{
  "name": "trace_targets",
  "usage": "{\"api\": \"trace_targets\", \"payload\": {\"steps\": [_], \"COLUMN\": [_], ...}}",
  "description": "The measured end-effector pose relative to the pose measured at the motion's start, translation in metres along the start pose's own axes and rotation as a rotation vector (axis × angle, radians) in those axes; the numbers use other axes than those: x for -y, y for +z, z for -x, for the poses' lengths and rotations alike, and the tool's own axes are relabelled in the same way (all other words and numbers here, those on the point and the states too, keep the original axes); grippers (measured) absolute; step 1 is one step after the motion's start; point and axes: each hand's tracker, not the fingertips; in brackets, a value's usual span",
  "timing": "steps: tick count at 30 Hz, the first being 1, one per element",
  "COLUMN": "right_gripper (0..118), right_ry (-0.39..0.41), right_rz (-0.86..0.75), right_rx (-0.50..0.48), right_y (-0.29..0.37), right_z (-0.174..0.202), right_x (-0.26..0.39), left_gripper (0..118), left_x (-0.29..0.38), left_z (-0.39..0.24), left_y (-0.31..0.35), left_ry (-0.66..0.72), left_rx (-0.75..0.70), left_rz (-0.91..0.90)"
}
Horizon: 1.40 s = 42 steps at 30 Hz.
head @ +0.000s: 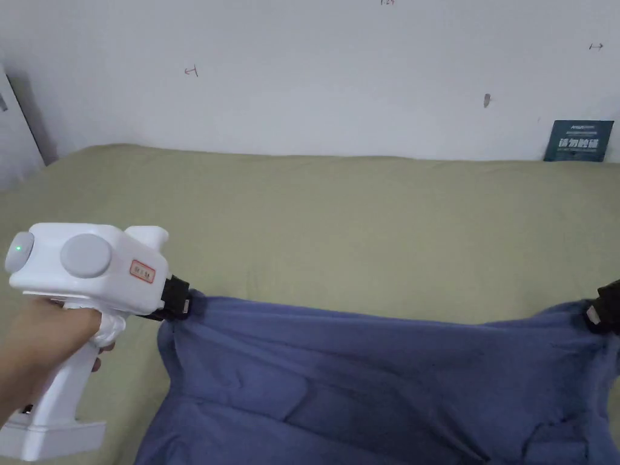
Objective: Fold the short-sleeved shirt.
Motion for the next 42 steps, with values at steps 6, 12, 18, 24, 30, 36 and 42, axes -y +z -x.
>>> {"api": "trace_targets", "payload": {"steps": [6,12,18,24,30,36,42], "right_gripper": [0,0,0,0,0,0,8], "right_ry": [0.016,0.014,-0.018,-0.066,-0.097,-0.090,-0.104], "right_rz": [-0.011,-0.016,0.011,0.052,0.082,0.084,0.070], "right_rx": [0.000,-0.010,-0.011,0.002,0.017,0.048,0.017], "right_y": [0.012,0.023,0.019,0.005,-0.013,-0.026,-0.013], "right_z": [0.001,-0.002,0.001,-0.004,-0.009,-0.007,-0.007], "right_x": [0.037,0.085,0.140,0.184,0.208,0.220,0.218], "left_gripper": [3,3,3,3,3,4,55], "left_x": [0.040,0.091,0.133,0.170,0.192,0.202,0.209], "left_z": [0.008,0.011,0.019,0.023,0.028,0.041,0.041], "left_y": [0.017,0.033,0.015,-0.009,-0.020,-0.027,-0.020], "left_ry": [0.005,0.045,0.030,0.033,0.096,0.122,0.166], "left_rx": [0.004,0.049,0.051,0.050,0.067,0.081,0.139], "left_rz": [0.001,-0.003,0.028,0.075,0.111,0.081,0.047]}}
